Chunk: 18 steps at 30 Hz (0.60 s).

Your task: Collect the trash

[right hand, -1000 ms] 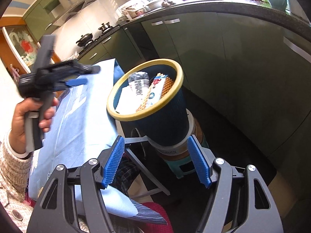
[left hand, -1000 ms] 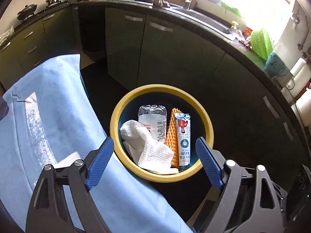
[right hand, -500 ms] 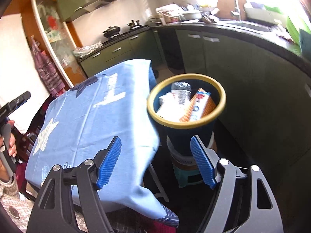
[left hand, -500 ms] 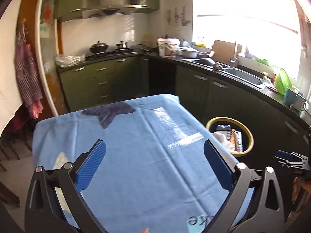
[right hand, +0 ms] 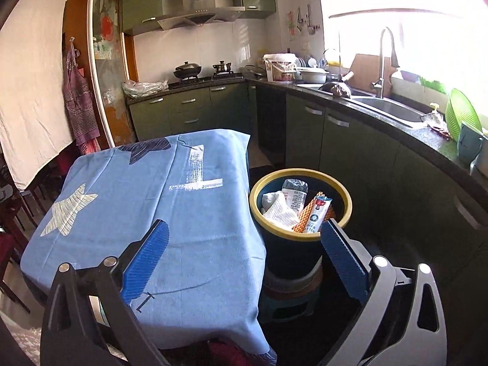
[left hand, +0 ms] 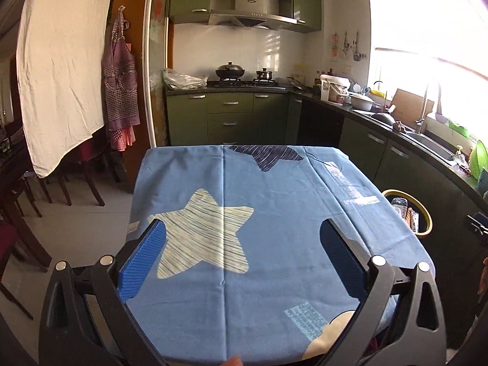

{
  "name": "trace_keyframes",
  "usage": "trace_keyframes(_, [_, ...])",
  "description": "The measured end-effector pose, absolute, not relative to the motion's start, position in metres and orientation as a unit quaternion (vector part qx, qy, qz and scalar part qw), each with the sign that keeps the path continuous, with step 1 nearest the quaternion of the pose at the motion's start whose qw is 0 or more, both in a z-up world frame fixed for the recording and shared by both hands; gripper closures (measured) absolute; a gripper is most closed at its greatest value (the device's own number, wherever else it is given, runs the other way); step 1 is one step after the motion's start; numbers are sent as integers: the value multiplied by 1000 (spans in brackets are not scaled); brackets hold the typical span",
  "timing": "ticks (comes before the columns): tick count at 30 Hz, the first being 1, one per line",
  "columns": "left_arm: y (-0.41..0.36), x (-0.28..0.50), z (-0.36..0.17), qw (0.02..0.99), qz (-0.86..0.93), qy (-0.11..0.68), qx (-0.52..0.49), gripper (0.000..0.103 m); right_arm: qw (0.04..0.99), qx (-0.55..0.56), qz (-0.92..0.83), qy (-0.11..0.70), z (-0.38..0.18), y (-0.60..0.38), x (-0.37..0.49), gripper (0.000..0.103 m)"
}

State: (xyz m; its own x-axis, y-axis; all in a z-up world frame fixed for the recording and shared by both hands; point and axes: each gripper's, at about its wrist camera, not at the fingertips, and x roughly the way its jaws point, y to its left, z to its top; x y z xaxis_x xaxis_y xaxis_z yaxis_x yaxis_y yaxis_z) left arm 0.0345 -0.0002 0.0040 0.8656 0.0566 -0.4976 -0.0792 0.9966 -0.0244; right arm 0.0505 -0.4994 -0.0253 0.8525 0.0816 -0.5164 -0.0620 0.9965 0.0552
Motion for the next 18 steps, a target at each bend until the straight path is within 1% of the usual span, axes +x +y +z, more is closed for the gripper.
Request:
trace_keyframes(4, [8,20,9,969,24,244,-37,7,966,4,31,255,-20,-492,36,5])
trace_keyframes(18, [20,-15,15,973,32,227,-38,7,972,2,42,231,-7,-492,9,5])
